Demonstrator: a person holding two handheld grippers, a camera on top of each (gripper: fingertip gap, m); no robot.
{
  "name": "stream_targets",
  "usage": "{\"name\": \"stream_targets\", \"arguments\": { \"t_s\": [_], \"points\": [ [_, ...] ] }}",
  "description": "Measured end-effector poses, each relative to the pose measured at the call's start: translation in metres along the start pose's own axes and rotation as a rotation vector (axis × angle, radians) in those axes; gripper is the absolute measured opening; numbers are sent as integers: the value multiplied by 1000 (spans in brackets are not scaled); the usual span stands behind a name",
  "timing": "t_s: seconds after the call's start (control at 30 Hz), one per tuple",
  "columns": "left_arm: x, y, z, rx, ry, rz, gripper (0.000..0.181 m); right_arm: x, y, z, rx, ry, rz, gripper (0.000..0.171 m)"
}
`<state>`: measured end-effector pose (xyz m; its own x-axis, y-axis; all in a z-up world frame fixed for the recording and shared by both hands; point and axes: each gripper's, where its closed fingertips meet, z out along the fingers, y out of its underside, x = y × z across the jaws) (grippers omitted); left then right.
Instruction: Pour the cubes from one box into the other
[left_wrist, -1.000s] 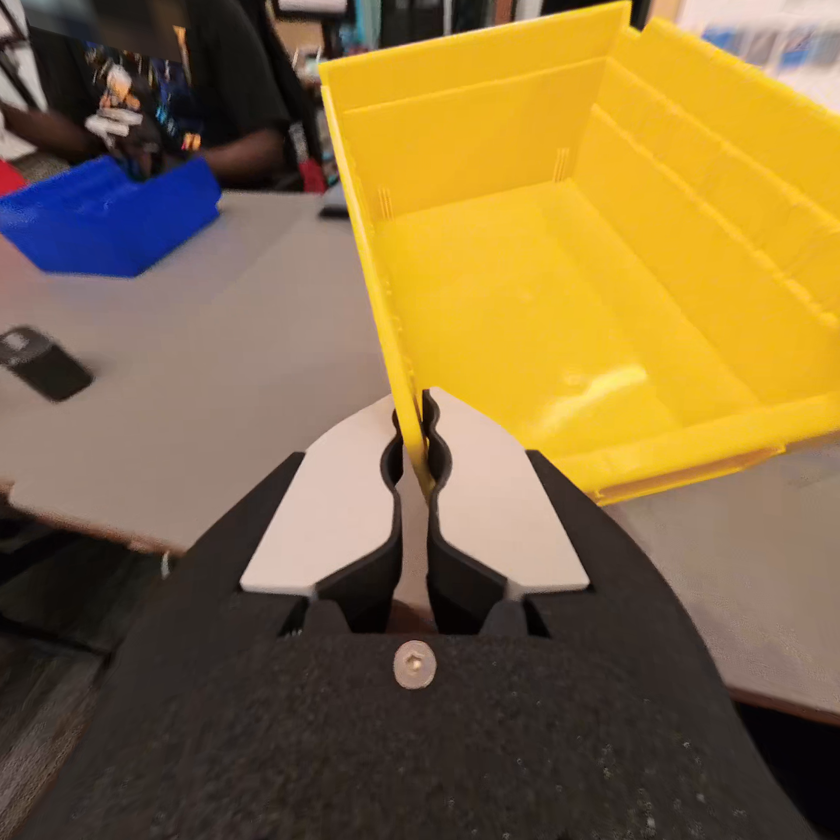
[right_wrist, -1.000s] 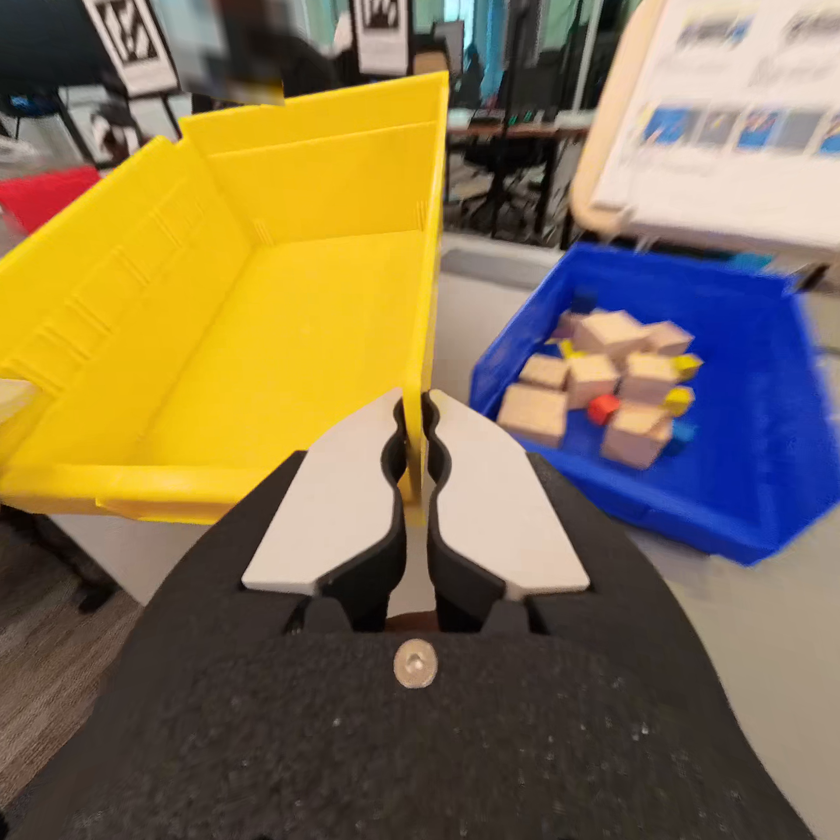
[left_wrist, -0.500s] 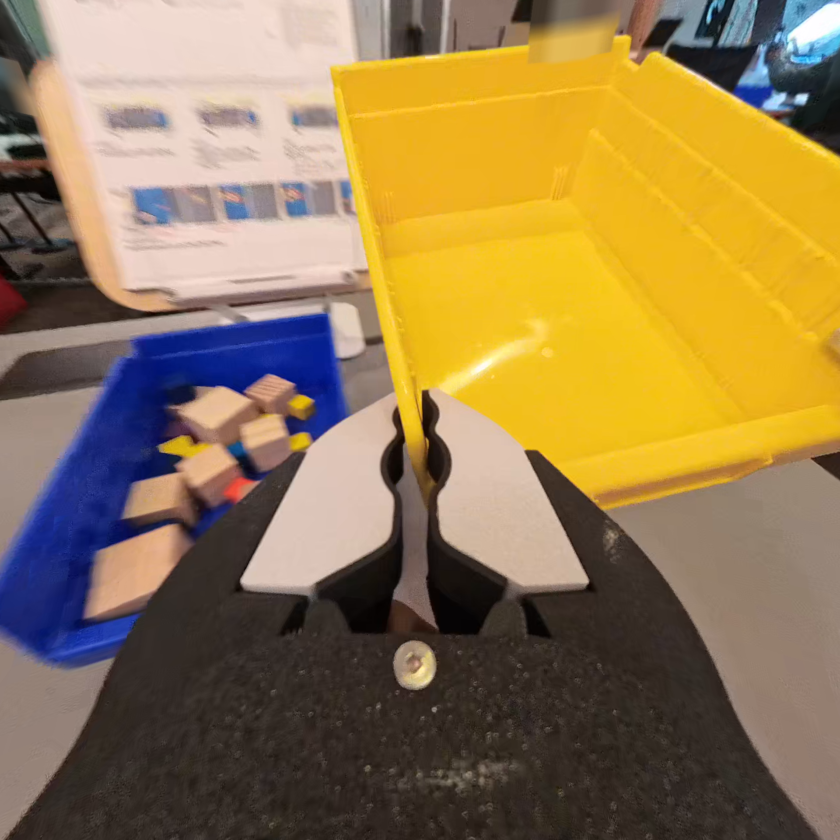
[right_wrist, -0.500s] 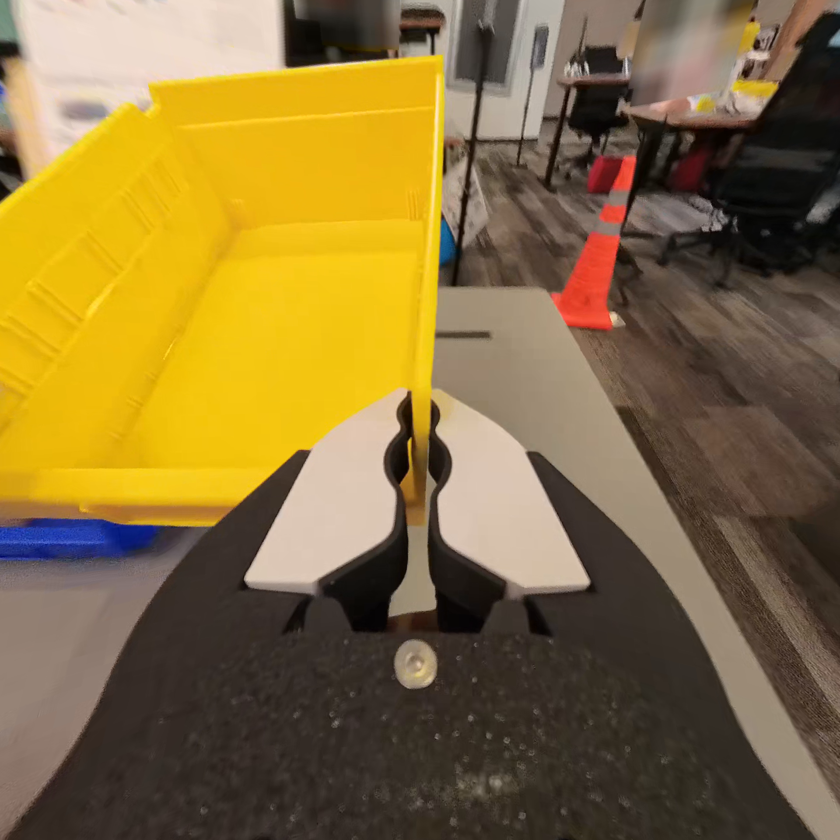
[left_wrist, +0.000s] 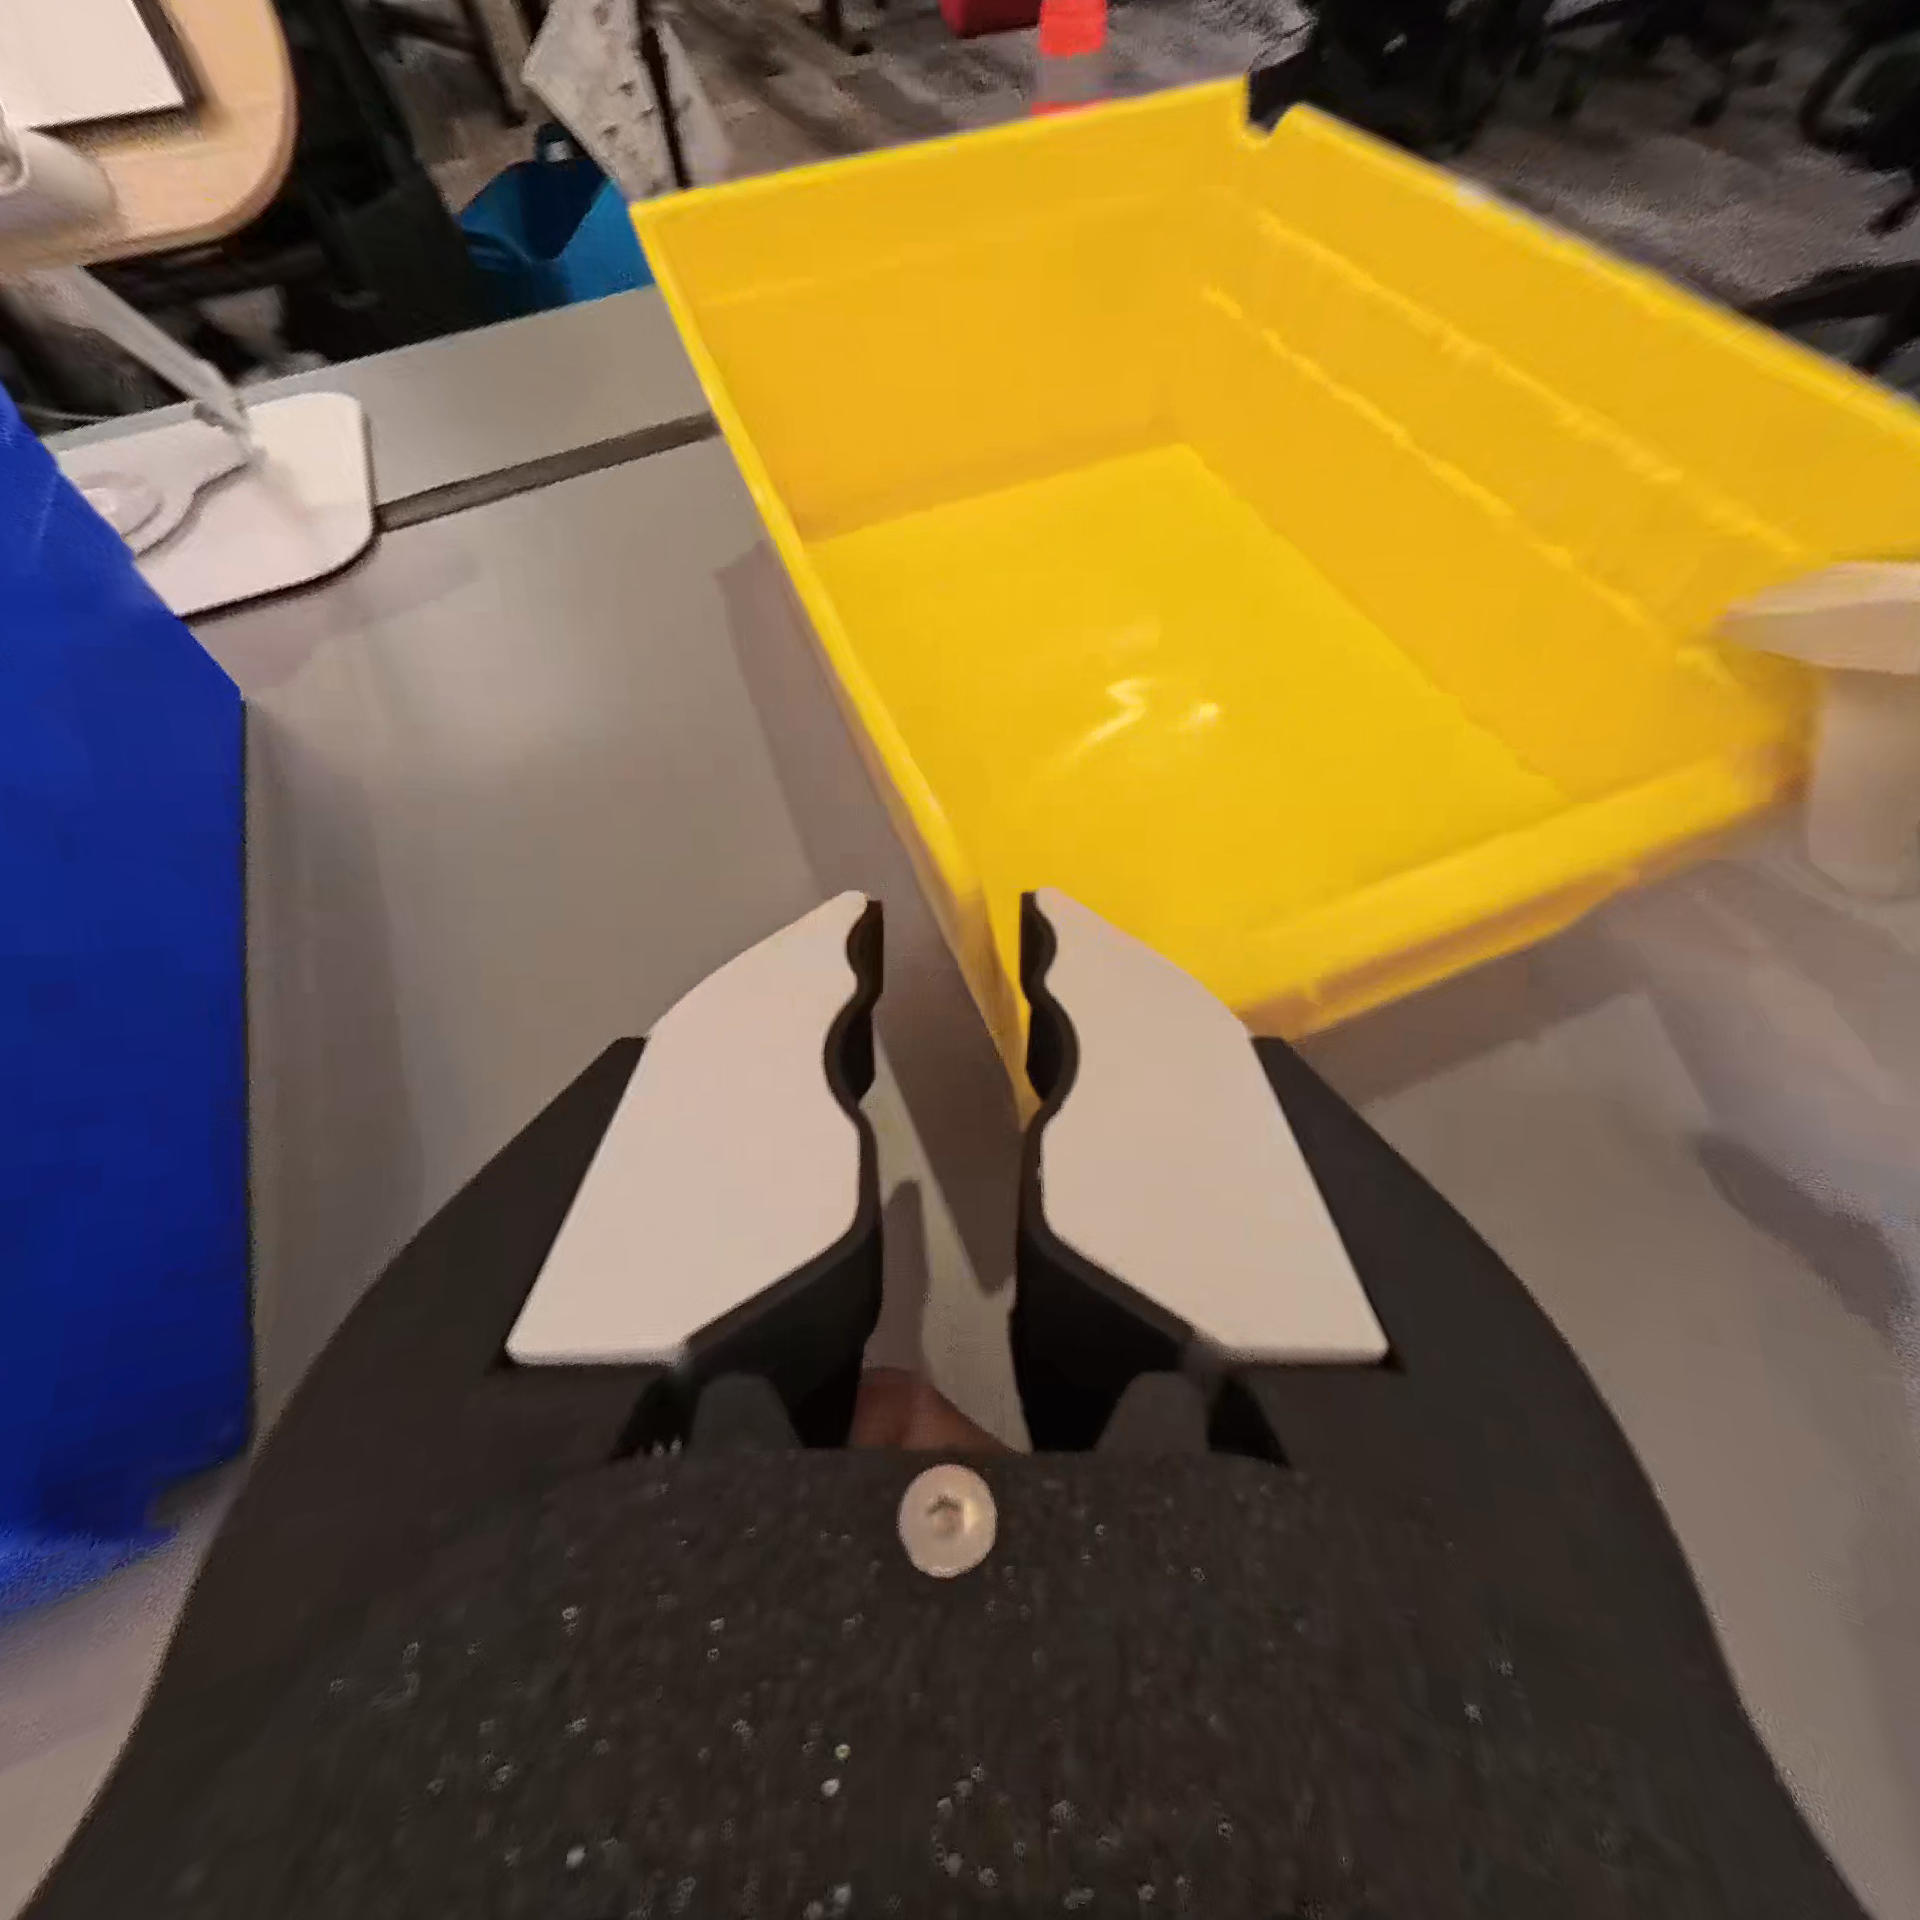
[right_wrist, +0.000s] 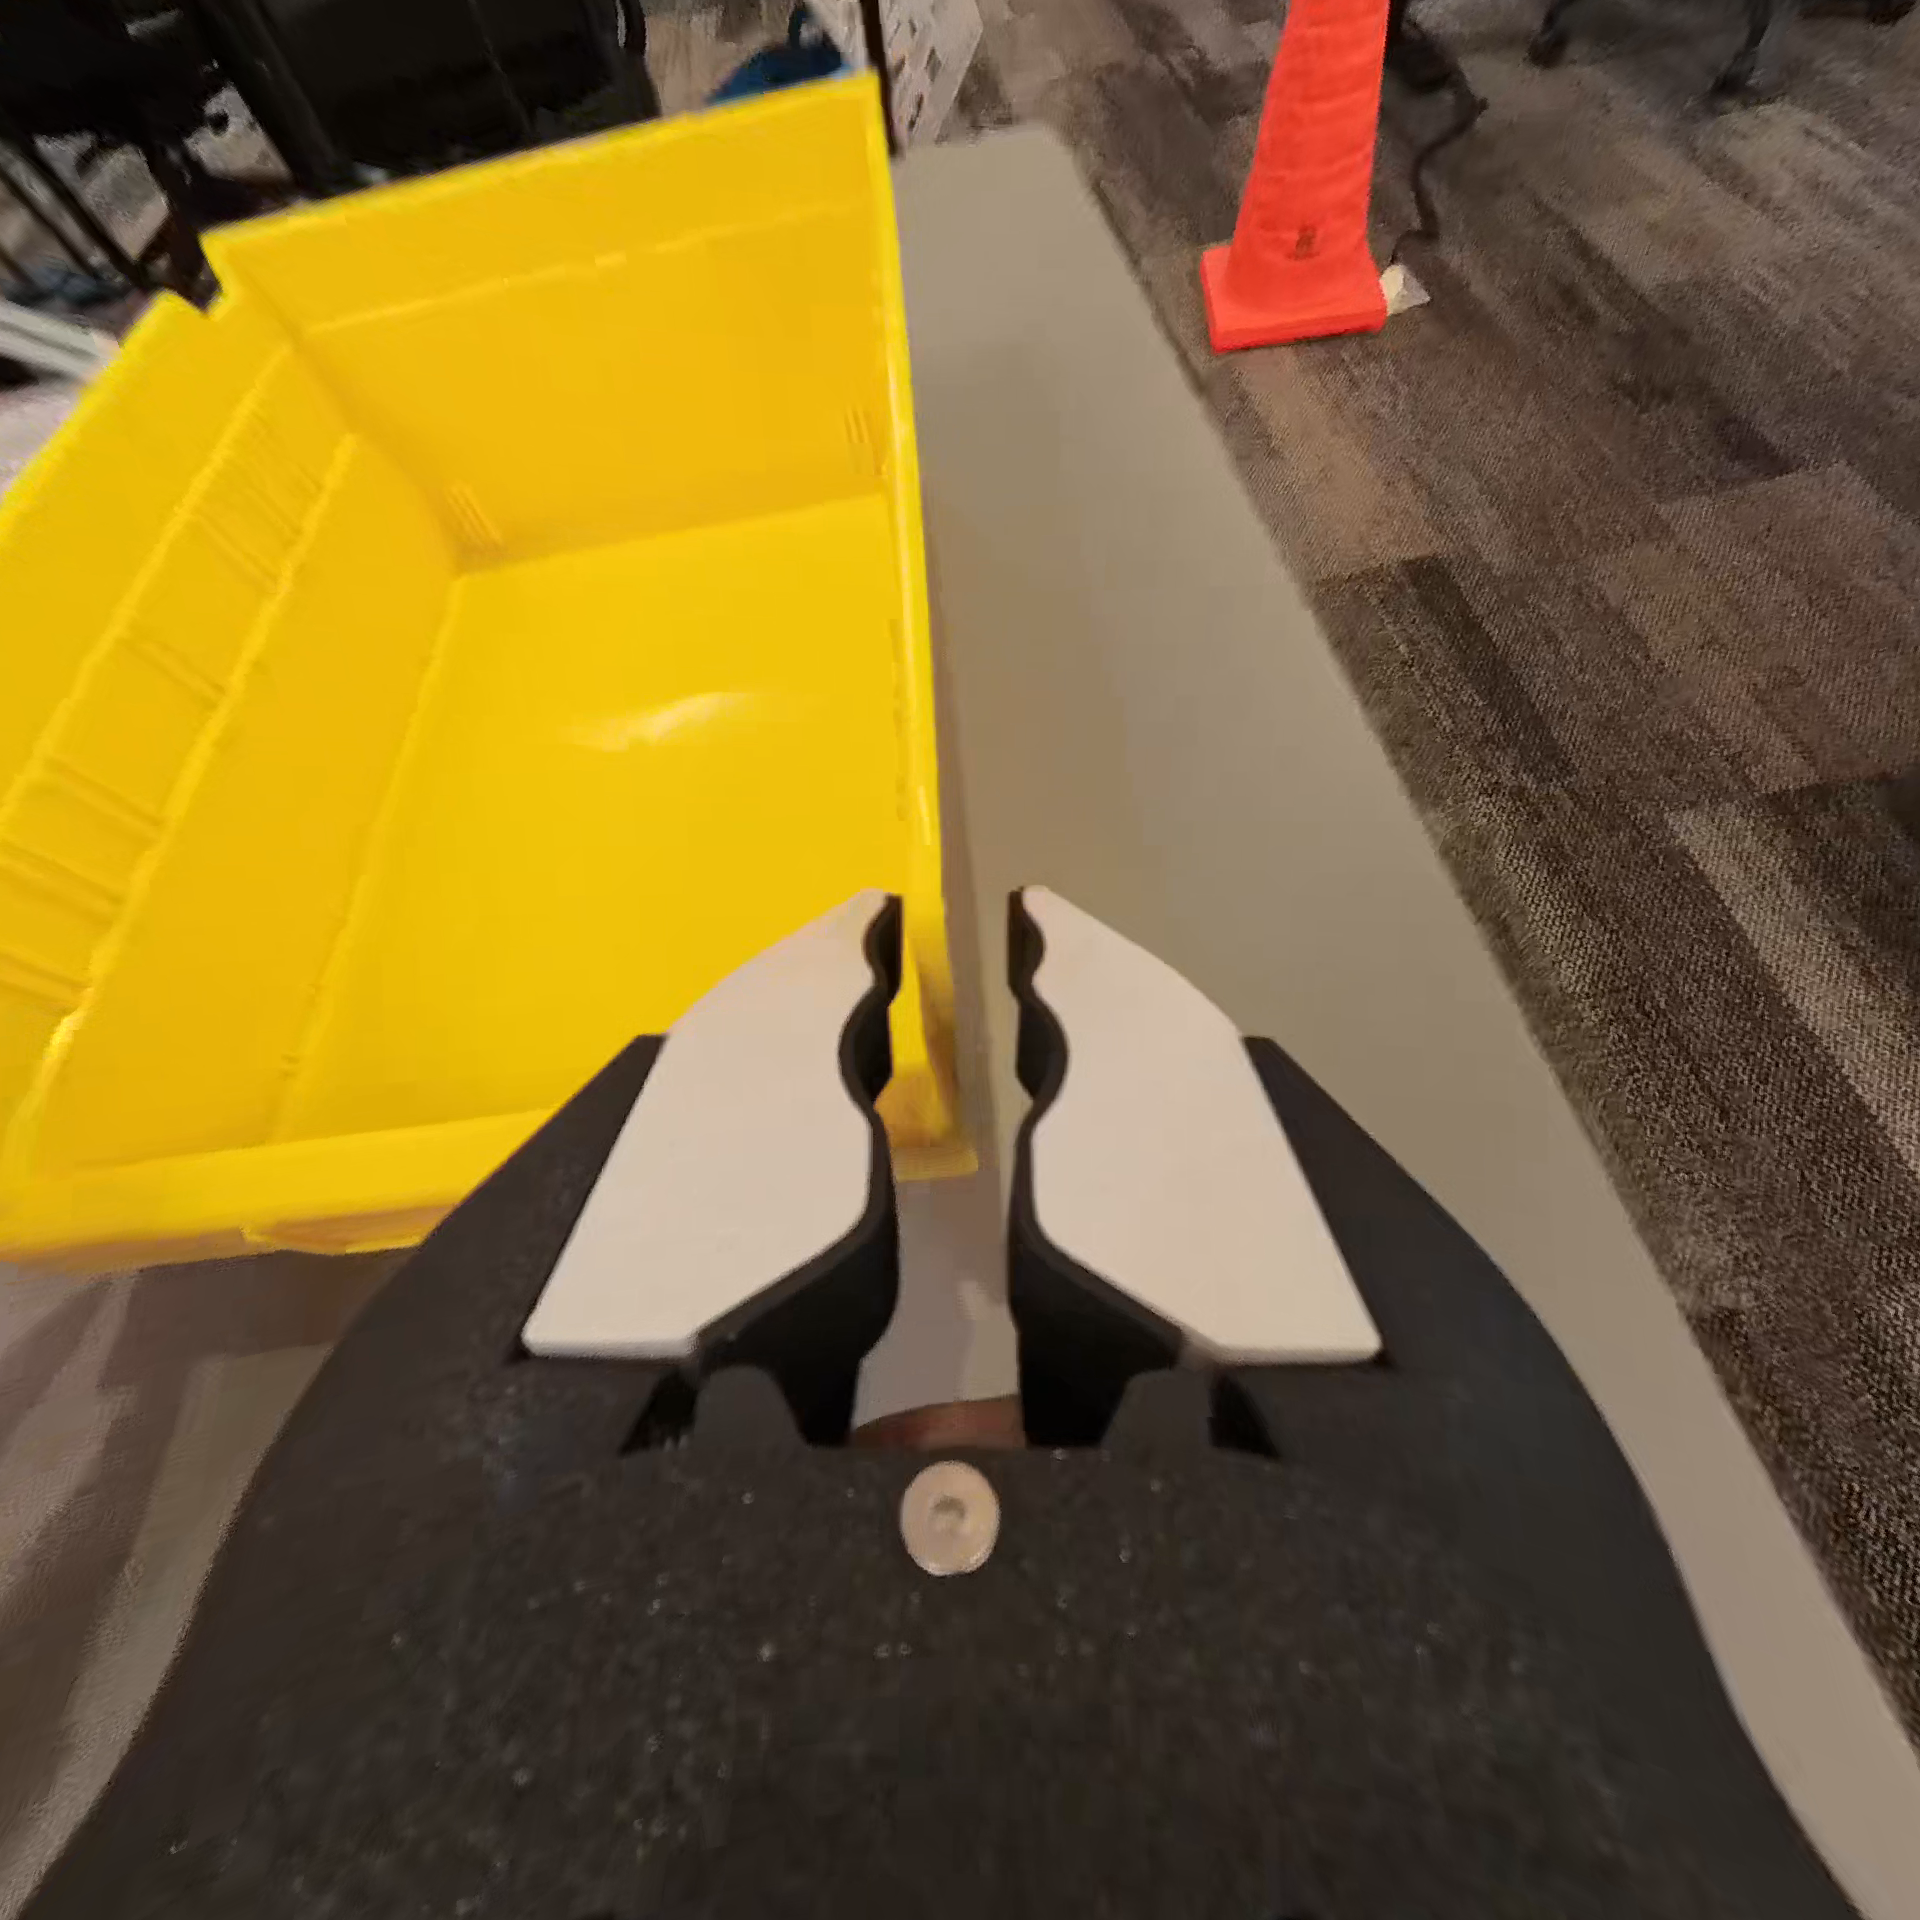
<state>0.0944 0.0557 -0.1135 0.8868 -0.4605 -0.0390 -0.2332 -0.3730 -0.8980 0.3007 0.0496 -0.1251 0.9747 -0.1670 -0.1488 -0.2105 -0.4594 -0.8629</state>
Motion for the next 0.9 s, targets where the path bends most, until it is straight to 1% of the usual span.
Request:
{"name": "stream_targets", "arguments": {
  "t_s": [0.07,0.1,0.13,0.2,0.27,0.3,0.33,0.37,0.4,0.43,0.47,0.5,0.53,0.6,0.63,0.67,0.7,0.73,0.77,0.83,0.9],
  "points": [
    [-16,-4,-32,5,78,-43,31,7,-18,-20,65,48,-11,27],
    [-33,-5,-49,7,96,-67,31,7,-29,-32,107,72,-31,28],
    [-57,-8,-67,22,94,-84,33,3,-42,-45,154,88,-63,28],
    [-122,-13,-103,74,20,-101,33,-24,-64,-67,229,79,-143,28],
    [-199,-10,-137,112,-102,-125,35,-78,-76,-80,264,-7,-232,28],
    [-239,-5,-153,124,-181,-143,37,-112,-75,-83,269,-74,-267,28],
    [-278,4,-166,128,-259,-176,38,-151,-68,-84,263,-161,-286,28],
    [-306,16,-174,120,-288,-232,40,-193,-54,-83,240,-264,-282,28],
    [-325,30,-176,103,-275,-296,45,-238,-32,-81,200,-379,-256,28],
    [-337,44,-172,85,-251,-342,47,-283,-5,-78,153,-495,-231,30],
    [-343,58,-164,52,-227,-356,49,-320,21,-70,99,-559,-240,37],
    [-345,69,-154,13,-198,-343,58,-344,43,-58,38,-543,-280,45],
    [-345,77,-144,-11,-177,-322,62,-359,56,-45,4,-484,-326,51],
    [-339,82,-126,-15,-145,-277,56,-374,60,-22,25,-364,-361,50],
    [-336,83,-117,-18,-133,-254,48,-376,63,-10,11,-312,-352,47],
    [-333,83,-109,-20,-127,-241,35,-374,70,2,-38,-263,-339,37],
    [-332,81,-104,-17,-126,-250,15,-378,77,9,-90,-270,-308,25],
    [-336,79,-101,-13,-151,-275,10,-376,73,13,-90,-248,-247,17],
    [-340,79,-101,-23,-181,-280,6,-373,69,13,-93,-218,-232,7],
    [-344,75,-106,-35,-205,-254,4,-377,60,6,-45,-155,-228,2],
    [-360,73,-118,-34,-235,-259,2,-396,52,-3,7,-158,-222,2]
  ]
}}
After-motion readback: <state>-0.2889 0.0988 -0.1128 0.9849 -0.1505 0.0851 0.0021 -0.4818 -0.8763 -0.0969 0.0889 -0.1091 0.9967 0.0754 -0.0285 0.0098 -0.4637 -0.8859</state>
